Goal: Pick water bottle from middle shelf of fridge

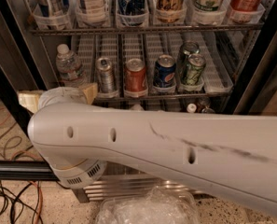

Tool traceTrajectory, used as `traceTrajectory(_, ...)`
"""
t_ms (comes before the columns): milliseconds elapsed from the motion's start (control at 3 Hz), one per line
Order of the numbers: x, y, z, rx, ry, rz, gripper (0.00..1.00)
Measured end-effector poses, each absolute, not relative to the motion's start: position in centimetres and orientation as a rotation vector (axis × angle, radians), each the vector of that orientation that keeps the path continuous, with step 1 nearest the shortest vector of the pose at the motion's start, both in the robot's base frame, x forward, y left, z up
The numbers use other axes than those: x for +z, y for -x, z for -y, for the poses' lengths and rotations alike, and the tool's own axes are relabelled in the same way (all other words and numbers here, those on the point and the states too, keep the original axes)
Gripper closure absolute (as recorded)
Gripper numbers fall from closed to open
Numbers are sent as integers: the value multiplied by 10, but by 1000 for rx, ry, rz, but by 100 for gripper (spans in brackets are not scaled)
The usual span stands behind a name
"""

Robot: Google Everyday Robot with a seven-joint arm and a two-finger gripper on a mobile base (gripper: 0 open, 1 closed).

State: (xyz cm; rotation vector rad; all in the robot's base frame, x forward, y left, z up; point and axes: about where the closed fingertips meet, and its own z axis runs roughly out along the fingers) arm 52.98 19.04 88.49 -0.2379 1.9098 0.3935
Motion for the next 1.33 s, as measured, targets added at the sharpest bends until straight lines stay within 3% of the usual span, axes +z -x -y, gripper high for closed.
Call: traceTrajectory(1333,891,-543,-168,197,134,-1854,0)
